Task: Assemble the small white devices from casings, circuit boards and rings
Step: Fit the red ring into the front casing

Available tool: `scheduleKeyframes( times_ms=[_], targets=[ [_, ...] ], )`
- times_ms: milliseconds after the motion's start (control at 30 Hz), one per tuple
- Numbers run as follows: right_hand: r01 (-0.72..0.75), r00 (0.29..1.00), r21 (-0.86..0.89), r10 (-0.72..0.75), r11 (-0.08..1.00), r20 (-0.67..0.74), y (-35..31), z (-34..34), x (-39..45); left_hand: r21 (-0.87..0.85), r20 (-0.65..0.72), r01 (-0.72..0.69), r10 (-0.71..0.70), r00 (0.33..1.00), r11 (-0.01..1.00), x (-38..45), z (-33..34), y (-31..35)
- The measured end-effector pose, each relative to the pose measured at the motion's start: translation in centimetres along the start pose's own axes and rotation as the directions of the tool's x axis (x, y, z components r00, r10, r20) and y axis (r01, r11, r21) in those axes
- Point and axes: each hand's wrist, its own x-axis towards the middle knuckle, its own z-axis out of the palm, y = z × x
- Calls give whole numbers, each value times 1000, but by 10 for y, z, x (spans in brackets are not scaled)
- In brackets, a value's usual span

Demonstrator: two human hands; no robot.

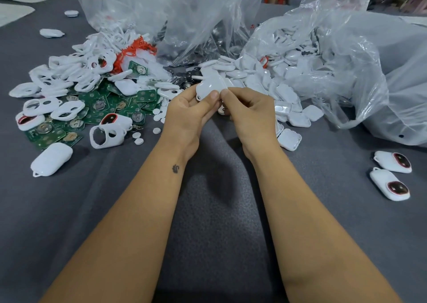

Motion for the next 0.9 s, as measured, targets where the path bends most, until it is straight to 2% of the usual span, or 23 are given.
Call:
scheduleKeyframes(
  times_ms=[133,300,467,567,733,900],
  targets=[
    [49,999,-18,-49,999,15,-4,1,-2,-155,-52,40,-49,997,987,3,3,4],
    [86,996,10,-86,996,-3,-7,2,-5,-322,-57,168,-196,979,932,3,4,8],
    [65,998,56,-64,996,-21,-8,4,-4,-244,40,258,-256,966,935,-2,11,8],
    [53,998,44,-52,998,-24,-8,2,-5,-198,47,252,-248,968,947,-2,12,8],
    [73,997,-18,-73,997,-16,-6,-1,-3,10,1,111,-111,994,994,-4,14,6],
    [85,996,0,-85,996,-16,-3,-3,0,159,-30,-13,18,999,987,-6,13,4]
  ],
)
